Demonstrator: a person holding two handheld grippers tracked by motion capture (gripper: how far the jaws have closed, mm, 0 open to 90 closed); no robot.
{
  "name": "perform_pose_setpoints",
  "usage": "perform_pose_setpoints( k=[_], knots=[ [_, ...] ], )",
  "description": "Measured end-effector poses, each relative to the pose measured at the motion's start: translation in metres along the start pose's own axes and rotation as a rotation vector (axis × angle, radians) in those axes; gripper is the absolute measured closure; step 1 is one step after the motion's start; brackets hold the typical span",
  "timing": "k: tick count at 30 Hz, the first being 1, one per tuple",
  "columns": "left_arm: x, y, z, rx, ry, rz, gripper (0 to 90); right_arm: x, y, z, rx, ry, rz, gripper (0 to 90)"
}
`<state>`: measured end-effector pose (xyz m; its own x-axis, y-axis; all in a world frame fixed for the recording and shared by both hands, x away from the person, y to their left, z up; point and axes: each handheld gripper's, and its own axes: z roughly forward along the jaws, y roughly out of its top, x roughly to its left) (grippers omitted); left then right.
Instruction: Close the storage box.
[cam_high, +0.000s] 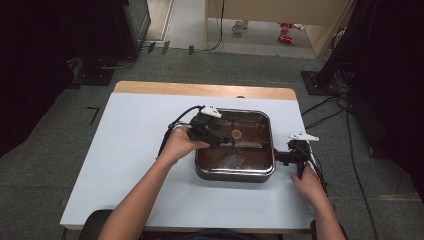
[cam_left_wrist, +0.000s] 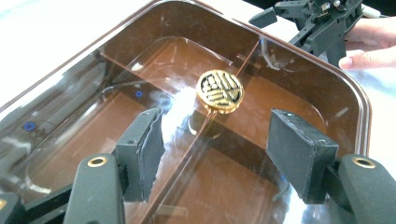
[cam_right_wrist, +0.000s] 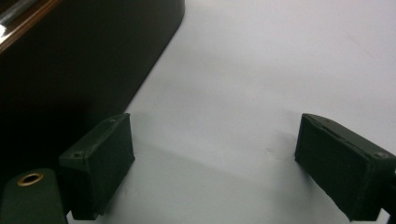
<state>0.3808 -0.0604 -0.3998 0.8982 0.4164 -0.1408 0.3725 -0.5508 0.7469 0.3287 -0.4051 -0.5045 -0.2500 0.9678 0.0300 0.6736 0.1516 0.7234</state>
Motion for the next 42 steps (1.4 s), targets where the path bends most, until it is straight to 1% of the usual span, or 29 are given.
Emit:
perform_pose_setpoints(
  k=[2, 3, 4, 5, 6, 7, 8, 10, 11, 14, 15, 16, 18, 19, 20, 21, 22, 24, 27, 28, 30, 32, 34, 35, 36, 38, 39, 40, 42],
  knots=[
    [-0.001, -0.005, -0.005, 0.005, 0.020, 0.003, 34.6, 0.000, 0.000, 0.000, 0.000, 0.000, 0.000, 11.0],
    [-0.002, -0.011, -0.011, -0.003, 0.040, 0.000, 34.2, 0.000, 0.000, 0.000, 0.001, 0.000, 0.002, 11.0],
    [-0.002, -0.011, -0.011, -0.003, 0.040, 0.000, 34.2, 0.000, 0.000, 0.000, 0.001, 0.000, 0.002, 11.0],
    [-0.001, -0.017, -0.017, -0.015, 0.040, -0.021, 34.2, 0.000, 0.000, 0.000, 0.001, 0.000, 0.001, 11.0],
    [0.000, -0.021, -0.021, -0.025, 0.040, -0.032, 34.3, 0.000, 0.000, 0.000, 0.001, 0.000, 0.001, 11.0],
    [0.000, -0.021, -0.021, -0.025, 0.040, -0.032, 34.2, 0.000, 0.000, 0.000, 0.000, -0.001, 0.002, 11.0],
    [0.000, -0.024, -0.023, -0.034, 0.042, -0.047, 34.2, 0.000, 0.000, 0.000, 0.000, -0.001, 0.002, 11.0],
    [-0.001, -0.034, -0.031, -0.051, 0.064, -0.055, 34.2, 0.000, 0.000, 0.000, 0.000, -0.001, 0.002, 10.9],
    [-0.001, -0.034, -0.031, -0.051, 0.064, -0.055, 34.2, 0.000, 0.000, 0.000, 0.000, -0.001, 0.002, 10.9],
    [-0.002, -0.043, -0.039, -0.053, 0.090, -0.065, 33.7, 0.000, 0.000, 0.000, 0.000, -0.001, 0.002, 10.9],
    [-0.002, -0.043, -0.039, -0.053, 0.090, -0.065, 33.6, 0.000, 0.000, 0.000, 0.001, -0.001, 0.001, 10.9],
    [-0.003, -0.048, -0.042, -0.053, 0.107, -0.070, 33.4, 0.000, 0.000, 0.000, 0.001, 0.000, 0.002, 10.9],
    [-0.003, -0.050, -0.044, -0.052, 0.113, -0.072, 32.9, 0.000, 0.000, 0.000, 0.001, 0.000, 0.002, 10.9],
    [-0.004, -0.055, -0.047, -0.050, 0.126, -0.073, 32.9, 0.000, 0.000, 0.000, 0.001, 0.000, 0.002, 10.9],
    [-0.004, -0.055, -0.047, -0.050, 0.126, -0.073, 32.5, 0.000, 0.000, 0.000, 0.001, 0.000, 0.002, 10.9],
    [-0.004, -0.060, -0.051, -0.052, 0.139, -0.078, 32.1, 0.000, 0.000, 0.000, 0.002, 0.001, 0.002, 10.9],
    [-0.004, -0.060, -0.051, -0.052, 0.139, -0.078, 32.1, 0.000, 0.000, 0.000, 0.002, 0.001, 0.002, 10.9],
    [-0.004, -0.067, -0.055, -0.059, 0.152, -0.095, 32.1, 0.000, 0.000, 0.000, 0.002, 0.001, 0.002, 10.9],
    [-0.003, -0.076, -0.060, -0.063, 0.166, -0.108, 32.1, 0.000, 0.000, 0.000, 0.002, 0.001, 0.002, 10.9],
    [-0.003, -0.082, -0.062, -0.064, 0.175, -0.114, 32.2, 0.000, 0.000, 0.000, 0.001, 0.001, 0.004, 10.9],
    [-0.003, -0.085, -0.063, -0.064, 0.180, -0.117, 32.2, 0.000, 0.000, 0.000, 0.001, 0.001, 0.004, 10.9],
    [-0.003, -0.097, -0.066, -0.065, 0.196, -0.117, 32.4, 0.000, 0.000, 0.000, 0.000, 0.001, 0.003, 10.9],
    [-0.003, -0.105, -0.069, -0.060, 0.214, -0.118, 32.4, 0.000, 0.000, 0.000, 0.001, 0.001, 0.003, 10.9],
    [-0.003, -0.105, -0.069, -0.060, 0.214, -0.118, 32.4, 0.000, 0.000, 0.000, 0.001, 0.001, 0.003, 10.9],
    [-0.004, -0.110, -0.070, -0.060, 0.219, -0.120, 32.4, 0.000, 0.000, 0.000, 0.001, 0.001, 0.004, 10.9],
    [-0.004, -0.122, -0.072, -0.068, 0.236, -0.108, 31.9, 0.000, 0.000, 0.000, 0.001, 0.001, 0.003, 10.9],
    [-0.004, -0.126, -0.073, -0.067, 0.240, -0.099, 31.5, 0.000, 0.000, 0.000, 0.001, 0.001, 0.003, 10.9],
    [-0.004, -0.126, -0.073, -0.067, 0.240, -0.099, 31.1, 0.000, 0.000, 0.000, 0.001, 0.001, 0.003, 10.9],
    [-0.005, -0.135, -0.075, -0.077, 0.250, -0.090, 29.4, 0.000, 0.000, 0.000, 0.001, 0.000, 0.002, 10.9]
  ],
)
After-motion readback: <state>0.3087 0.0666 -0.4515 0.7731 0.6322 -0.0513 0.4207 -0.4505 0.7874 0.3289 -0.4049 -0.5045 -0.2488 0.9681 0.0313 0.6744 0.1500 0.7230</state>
